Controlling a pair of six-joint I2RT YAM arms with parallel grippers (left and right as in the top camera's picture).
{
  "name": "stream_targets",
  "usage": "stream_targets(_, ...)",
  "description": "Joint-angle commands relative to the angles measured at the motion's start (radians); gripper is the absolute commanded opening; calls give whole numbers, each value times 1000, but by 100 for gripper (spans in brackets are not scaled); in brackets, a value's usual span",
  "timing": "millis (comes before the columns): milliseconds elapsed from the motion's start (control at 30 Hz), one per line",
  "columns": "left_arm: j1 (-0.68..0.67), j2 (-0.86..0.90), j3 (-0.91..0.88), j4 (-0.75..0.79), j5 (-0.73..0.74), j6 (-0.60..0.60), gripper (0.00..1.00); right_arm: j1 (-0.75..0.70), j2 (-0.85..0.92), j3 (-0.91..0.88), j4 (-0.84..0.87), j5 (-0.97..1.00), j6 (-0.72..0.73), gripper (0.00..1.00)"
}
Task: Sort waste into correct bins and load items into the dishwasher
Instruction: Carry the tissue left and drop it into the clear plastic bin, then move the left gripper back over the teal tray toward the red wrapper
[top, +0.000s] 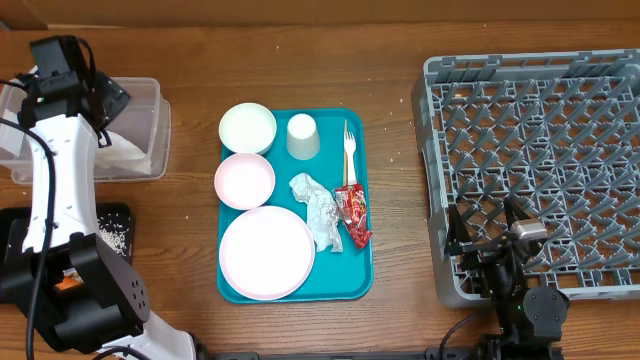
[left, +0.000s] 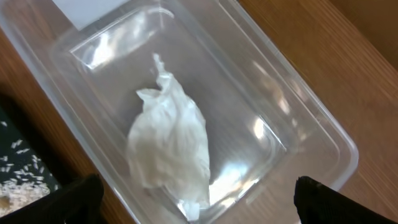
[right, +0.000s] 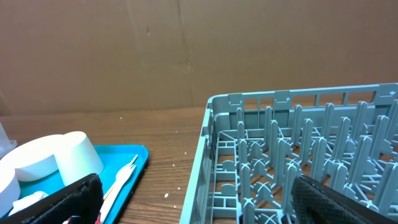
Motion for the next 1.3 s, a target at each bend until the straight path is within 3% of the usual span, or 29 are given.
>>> stream_targets(0, -29, -77, 14, -48, 212, 24, 100, -1, -8, -10, 5, 3, 3, 100)
stream_targets(100, -99, -152, 14, -97, 331, 30, 97, -1, -8, -10, 5, 3, 3, 100)
stream_targets(267, -317, -186, 11, -234, 366, 37, 96, -1, -8, -10, 5, 3, 3, 100)
stream_targets(433, -524, -110, -15, -361, 375, -47, 100, -1, -8, -10, 5, 3, 3, 100)
stream_targets(767, -802, 88, -24, -381, 373, -185, 96, -1, -8, -10, 5, 3, 3, 100)
stream_targets(1000, -845, 201, -24, -348, 371, -228, 92, -1, -8, -10, 5, 3, 3, 100)
stream_targets(1267, -785, 227, -25, -342, 325, -227, 85, -1, -8, -10, 5, 3, 3, 100)
